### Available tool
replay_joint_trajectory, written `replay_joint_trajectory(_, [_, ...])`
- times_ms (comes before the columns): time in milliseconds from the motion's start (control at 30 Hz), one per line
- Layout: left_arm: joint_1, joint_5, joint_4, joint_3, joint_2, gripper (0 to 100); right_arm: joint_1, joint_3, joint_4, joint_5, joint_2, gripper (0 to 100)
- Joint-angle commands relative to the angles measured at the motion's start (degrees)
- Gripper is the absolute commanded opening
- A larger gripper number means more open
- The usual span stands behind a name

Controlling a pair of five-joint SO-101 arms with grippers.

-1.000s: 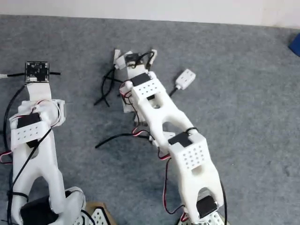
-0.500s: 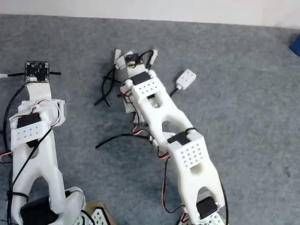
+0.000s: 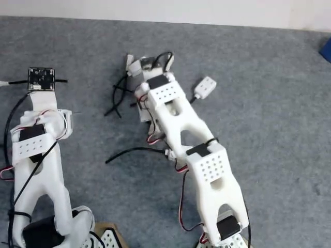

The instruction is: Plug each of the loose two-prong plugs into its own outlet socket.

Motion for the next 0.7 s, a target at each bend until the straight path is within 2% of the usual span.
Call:
replay_joint_trajectory(0, [3.91, -0.44, -0.44, -0.66, -1.10, 32, 4.62, -15.16, 9.98, 1.05, -10.42, 0.7])
replay_joint_trajectory(133, [9.10, -0.18, 7.12, -4.97, -0.75, 32, 7.16, -23.87, 17.63, 1.14, -15.60, 0.7])
replay_joint_trajectory(267, [13.58, -0.09, 16.70, -12.26, -1.10, 32, 7.60, -16.13, 17.45, 1.14, -21.05, 0.7])
replay_joint_trajectory(433, [15.69, -0.09, 22.42, -19.65, -0.66, 32, 7.34, -10.95, 17.45, 1.32, -31.60, 0.7])
replay_joint_trajectory(500, [16.48, -0.09, 24.09, -21.76, -0.66, 32, 5.85, -5.23, 17.54, 3.16, -36.44, 0.6])
replay_joint_trajectory(667, [18.51, 2.02, 28.40, -27.56, -0.66, 33, 1.27, 21.67, 16.04, 8.62, -46.81, 0.6])
